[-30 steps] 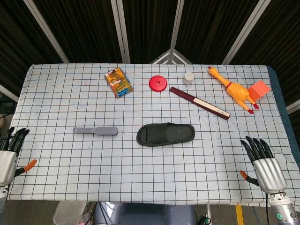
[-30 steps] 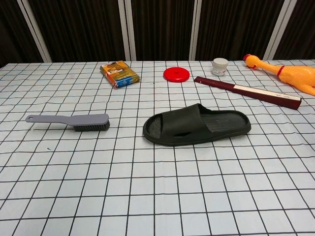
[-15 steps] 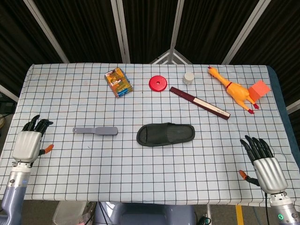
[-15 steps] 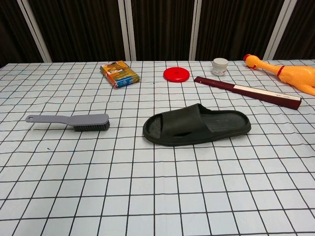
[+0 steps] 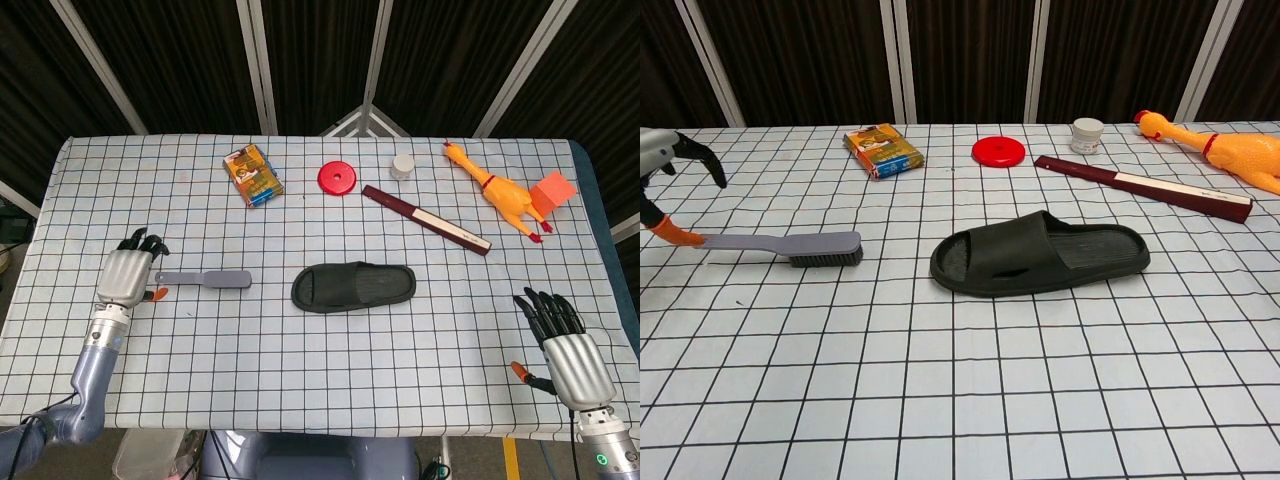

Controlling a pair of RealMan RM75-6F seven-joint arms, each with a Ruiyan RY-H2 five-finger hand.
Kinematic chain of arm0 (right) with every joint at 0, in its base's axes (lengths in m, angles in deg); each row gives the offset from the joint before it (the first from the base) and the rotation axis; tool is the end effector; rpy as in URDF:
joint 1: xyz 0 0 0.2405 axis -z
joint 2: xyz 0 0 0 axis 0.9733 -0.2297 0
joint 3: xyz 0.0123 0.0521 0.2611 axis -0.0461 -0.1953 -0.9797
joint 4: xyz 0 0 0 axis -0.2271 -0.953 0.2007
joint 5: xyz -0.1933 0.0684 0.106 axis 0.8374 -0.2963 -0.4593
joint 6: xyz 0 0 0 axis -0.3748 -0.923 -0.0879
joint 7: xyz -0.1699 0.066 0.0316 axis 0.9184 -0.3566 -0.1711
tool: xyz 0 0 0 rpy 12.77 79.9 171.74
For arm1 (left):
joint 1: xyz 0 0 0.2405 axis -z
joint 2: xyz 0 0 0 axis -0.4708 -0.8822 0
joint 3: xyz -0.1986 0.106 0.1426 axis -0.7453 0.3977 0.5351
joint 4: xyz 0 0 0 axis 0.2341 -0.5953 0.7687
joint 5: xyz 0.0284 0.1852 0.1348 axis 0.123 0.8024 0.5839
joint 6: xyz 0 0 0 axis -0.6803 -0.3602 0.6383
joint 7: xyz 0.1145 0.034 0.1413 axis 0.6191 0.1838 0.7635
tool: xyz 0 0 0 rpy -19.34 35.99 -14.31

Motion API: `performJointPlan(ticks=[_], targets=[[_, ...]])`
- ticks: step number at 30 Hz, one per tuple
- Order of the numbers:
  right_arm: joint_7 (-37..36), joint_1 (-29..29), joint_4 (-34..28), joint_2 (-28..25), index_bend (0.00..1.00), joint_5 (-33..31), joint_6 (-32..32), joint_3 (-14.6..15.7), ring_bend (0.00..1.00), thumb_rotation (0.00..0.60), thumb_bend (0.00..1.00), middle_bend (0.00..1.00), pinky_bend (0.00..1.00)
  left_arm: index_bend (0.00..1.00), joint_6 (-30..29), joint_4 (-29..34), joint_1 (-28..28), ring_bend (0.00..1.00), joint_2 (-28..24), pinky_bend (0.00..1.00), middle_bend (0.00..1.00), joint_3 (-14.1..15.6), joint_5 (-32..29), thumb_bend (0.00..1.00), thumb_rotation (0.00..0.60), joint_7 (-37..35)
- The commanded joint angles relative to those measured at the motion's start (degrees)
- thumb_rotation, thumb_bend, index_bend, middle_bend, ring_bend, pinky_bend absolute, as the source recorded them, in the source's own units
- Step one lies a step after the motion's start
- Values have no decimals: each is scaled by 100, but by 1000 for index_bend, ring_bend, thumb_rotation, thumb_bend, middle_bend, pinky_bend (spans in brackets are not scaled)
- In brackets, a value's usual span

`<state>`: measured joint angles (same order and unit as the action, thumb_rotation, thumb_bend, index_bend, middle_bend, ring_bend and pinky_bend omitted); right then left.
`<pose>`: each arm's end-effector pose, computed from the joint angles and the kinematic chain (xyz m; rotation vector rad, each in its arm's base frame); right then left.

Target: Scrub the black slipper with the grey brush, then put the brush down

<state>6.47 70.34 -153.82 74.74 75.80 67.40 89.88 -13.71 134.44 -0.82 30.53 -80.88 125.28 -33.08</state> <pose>-0.3066 -0.2191 0.1309 1.5609 -0.8549 0.9579 -0.2559 0.3848 0.0069 -1.5641 -0.8496 -0.7739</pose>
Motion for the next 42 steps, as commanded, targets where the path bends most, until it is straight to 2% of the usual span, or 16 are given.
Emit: performJointPlan(ticks=[1, 3, 6, 12, 18, 28, 35, 42], targets=[[-26, 3, 2, -12, 0, 0, 9, 0, 0, 600, 255, 0, 54, 417, 190, -287, 223, 106, 319, 241, 215, -25, -133, 67, 600, 42], [-53, 8, 7, -22, 0, -6, 27, -7, 0, 600, 256, 0, 54, 415, 250, -427, 313, 106, 491, 241, 208, 15, -131, 67, 600, 8], [-117, 21, 8, -49, 0, -21, 52, -12, 0, 600, 256, 0, 53, 346, 237, -627, 417, 106, 700, 241, 202, 103, -76, 67, 600, 124], [-189, 26, 16, -81, 0, 13, 78, -1, 0, 600, 255, 0, 54, 352, 271, -922, 563, 107, 994, 241, 202, 169, -98, 82, 600, 197], [-248, 8, 38, -91, 0, -5, 40, -3, 0, 600, 256, 0, 53, 358, 269, -1136, 697, 107, 1233, 242, 202, 179, -82, 172, 600, 134], [-313, 6, 51, -120, 0, -31, 45, -16, 0, 600, 256, 0, 54, 369, 368, -1536, 907, 107, 1578, 242, 211, 185, -82, 224, 600, -28], [-325, 0, 67, -125, 0, -59, 16, -17, 0, 600, 255, 0, 53, 401, 398, -1627, 984, 119, 1708, 243, 226, 190, -70, 324, 600, -202], [-314, 14, 72, -129, 0, -92, 29, -28, 0, 600, 256, 0, 53, 403, 453, -1445, 1003, 119, 1637, 243, 230, 237, -45, 330, 600, -328]])
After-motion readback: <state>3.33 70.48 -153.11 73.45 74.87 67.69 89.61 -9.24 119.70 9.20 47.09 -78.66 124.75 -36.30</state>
